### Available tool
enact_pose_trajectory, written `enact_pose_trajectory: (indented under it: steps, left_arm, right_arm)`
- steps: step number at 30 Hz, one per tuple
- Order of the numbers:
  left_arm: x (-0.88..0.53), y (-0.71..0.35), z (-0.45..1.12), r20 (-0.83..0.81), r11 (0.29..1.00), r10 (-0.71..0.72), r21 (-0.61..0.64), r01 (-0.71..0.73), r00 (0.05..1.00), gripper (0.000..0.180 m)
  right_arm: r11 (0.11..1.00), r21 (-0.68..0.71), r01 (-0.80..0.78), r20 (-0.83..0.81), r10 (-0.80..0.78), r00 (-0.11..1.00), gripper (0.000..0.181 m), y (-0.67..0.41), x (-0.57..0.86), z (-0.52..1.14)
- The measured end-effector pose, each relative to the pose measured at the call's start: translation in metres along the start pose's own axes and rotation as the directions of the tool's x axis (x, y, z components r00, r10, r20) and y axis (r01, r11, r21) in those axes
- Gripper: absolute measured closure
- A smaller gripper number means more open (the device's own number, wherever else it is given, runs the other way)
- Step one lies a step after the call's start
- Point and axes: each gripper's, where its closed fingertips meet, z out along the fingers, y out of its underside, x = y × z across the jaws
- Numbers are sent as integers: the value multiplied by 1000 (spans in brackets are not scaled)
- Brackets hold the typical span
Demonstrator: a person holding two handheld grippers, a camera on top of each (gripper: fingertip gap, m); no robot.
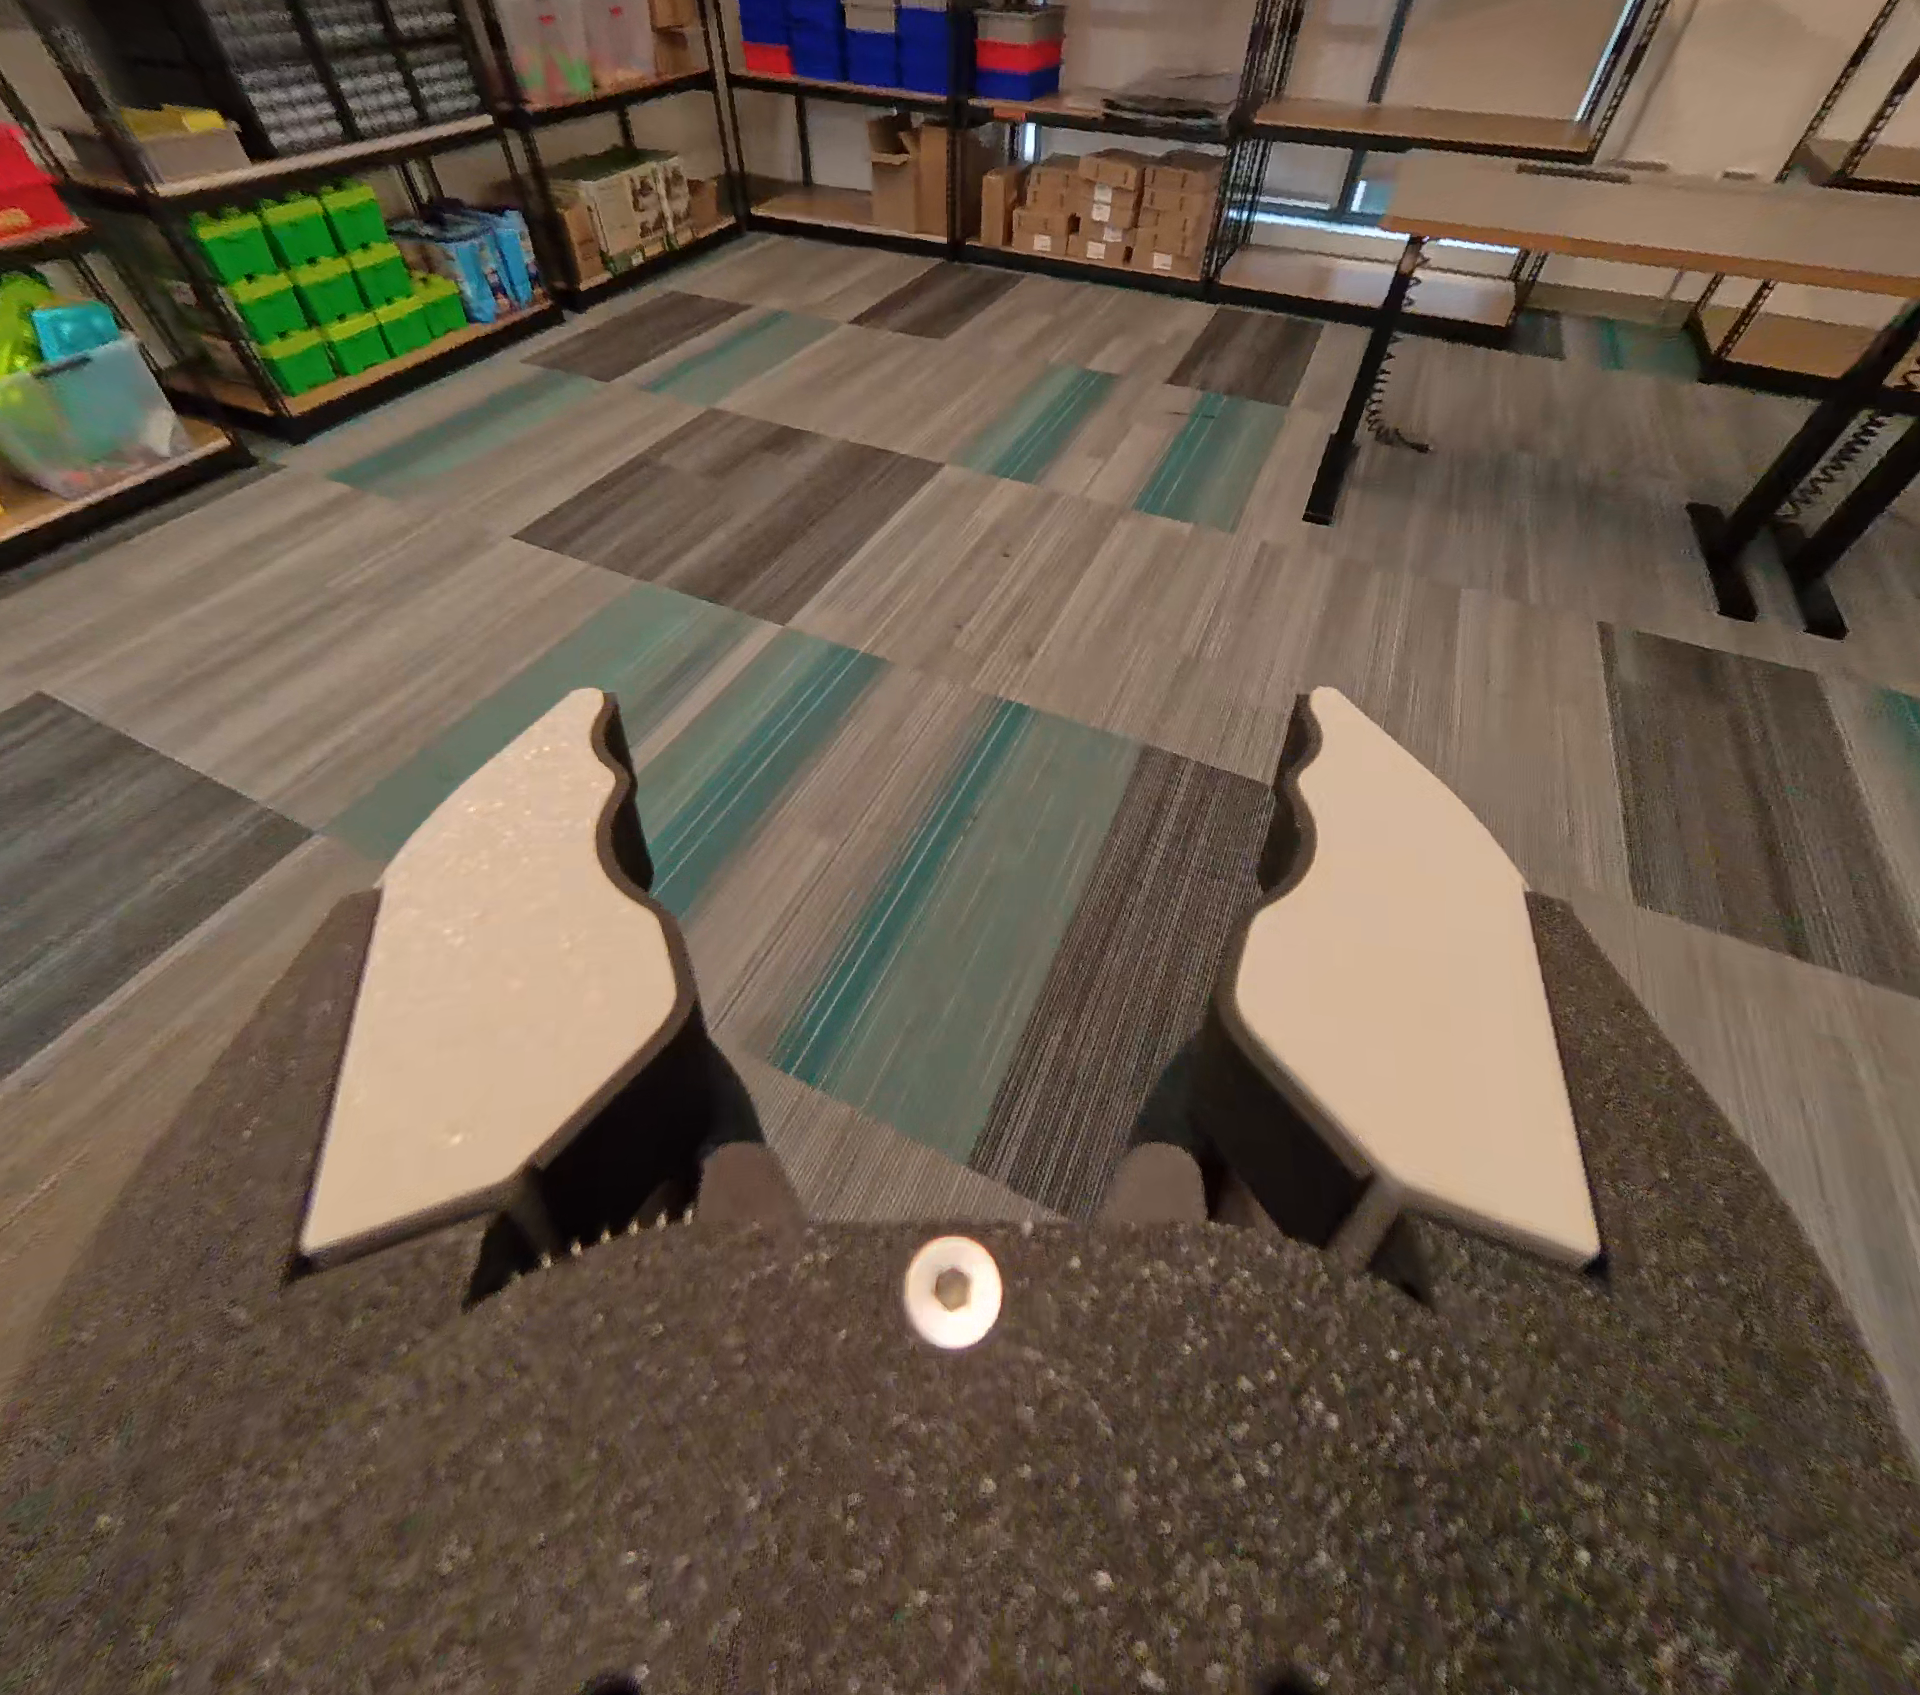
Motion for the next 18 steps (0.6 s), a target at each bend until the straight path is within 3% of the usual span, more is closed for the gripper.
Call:
enact_pose_trajectory:
  steps: [8,15,18]
  left_arm:
    - [-296,12,148,15,998,28,-50,-27,1000,39]
    - [-569,-28,282,100,996,65,-72,-58,993,39]
    - [-670,-40,331,100,998,14,-63,-8,995,39]
  right_arm:
    - [999,24,-34,-58,35,998,69,-52,-22,302]
    - [997,48,-54,39,53,998,70,-139,-87,599]
    - [996,80,-44,97,36,995,70,-189,-128,718]
